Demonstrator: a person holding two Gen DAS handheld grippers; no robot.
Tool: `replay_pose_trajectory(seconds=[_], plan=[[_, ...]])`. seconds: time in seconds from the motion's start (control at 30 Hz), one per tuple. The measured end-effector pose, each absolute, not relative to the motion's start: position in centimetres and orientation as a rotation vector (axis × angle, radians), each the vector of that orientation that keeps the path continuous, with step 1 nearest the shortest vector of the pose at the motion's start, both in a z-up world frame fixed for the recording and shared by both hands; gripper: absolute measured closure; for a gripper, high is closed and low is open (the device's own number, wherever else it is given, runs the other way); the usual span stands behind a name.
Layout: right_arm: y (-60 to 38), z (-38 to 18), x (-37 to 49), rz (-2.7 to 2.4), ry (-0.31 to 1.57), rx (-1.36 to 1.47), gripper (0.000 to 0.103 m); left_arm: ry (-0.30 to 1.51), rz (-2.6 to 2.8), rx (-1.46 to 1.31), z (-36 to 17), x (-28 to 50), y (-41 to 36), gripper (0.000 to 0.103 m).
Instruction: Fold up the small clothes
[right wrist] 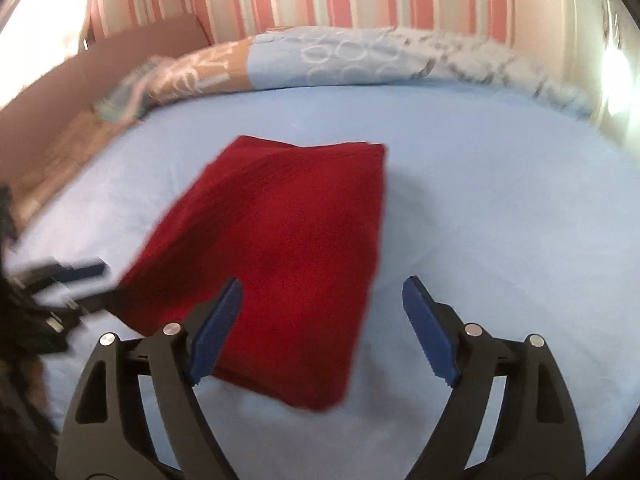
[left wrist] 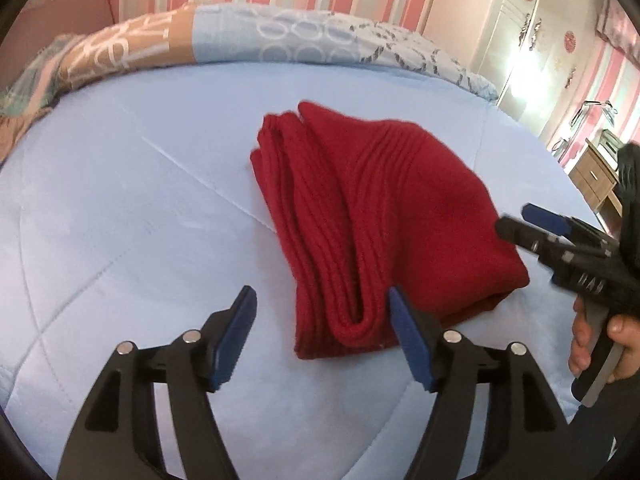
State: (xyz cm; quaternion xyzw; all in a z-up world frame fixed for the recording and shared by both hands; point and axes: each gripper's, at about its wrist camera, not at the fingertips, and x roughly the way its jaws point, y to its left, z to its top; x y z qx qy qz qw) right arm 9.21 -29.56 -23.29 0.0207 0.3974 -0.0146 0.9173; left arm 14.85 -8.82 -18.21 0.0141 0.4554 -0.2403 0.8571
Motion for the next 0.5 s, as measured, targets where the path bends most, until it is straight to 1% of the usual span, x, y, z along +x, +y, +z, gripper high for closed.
replay_pose_trajectory(seconds=[0.07, 0.13, 0.2, 0.33, 0.4, 0.47, 0.5], plan=[[-29.3, -23.7, 8.6, -0.102, 0.817, -0.025, 0.020, 0.934, -0.496, 0.040, -17.9, 14.6, -8.6, 0.034], [-29.4, -24.5, 8.1, -0.177, 0.833, -0.066, 0.021, 0.932, -0.476, 0.053, -18.4, 15.0, -8.5, 0.030], [-29.5, -25.6, 7.9, -0.206, 0.862, -0.079, 0.022, 0.968, -0.444, 0.055, -19.9, 15.7, -8.4, 0.027], [-29.2, -27.3, 8.4, -0.233, 0.897, -0.122, 0.022, 1.005, -0.425, 0.061, -22.2, 16.3, -7.9, 0.027], [-29.7, -28.1, 8.6, -0.236, 0.920, -0.096, 0.022, 1.001, -0.430, 0.057, -22.6, 16.3, -7.6, 0.021], [-30.4, -29.0, 8.7, -0.235, 0.933, -0.045, 0.021, 0.985, -0.452, 0.064, -23.0, 16.4, -7.4, 0.019], [-30.5, -29.2, 8.8, -0.232, 0.931, -0.032, 0.021, 0.980, -0.460, 0.067, -23.2, 16.6, -7.3, 0.016]])
